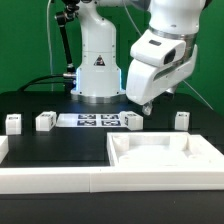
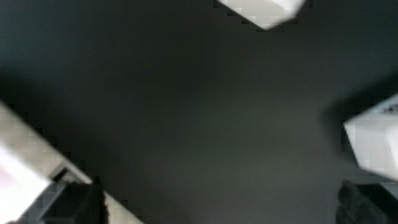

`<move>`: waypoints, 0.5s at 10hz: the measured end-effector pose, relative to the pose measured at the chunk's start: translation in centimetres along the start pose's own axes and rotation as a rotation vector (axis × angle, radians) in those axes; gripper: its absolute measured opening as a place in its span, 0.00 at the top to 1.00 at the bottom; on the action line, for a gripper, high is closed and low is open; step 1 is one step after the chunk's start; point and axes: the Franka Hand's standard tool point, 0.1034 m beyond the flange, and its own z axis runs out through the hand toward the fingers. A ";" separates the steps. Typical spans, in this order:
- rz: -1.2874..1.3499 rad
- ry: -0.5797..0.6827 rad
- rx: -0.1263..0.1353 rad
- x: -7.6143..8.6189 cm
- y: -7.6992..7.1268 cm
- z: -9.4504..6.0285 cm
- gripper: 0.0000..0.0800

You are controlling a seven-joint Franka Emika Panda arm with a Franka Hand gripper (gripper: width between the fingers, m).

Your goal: Assemble square table

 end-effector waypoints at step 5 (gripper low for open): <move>0.289 0.001 0.002 0.0 -0.1 0.0 0.19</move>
Offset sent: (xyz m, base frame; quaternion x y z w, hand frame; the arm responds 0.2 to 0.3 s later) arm 0.0000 0.0000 0.0000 0.0000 0.0000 0.1938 0.9810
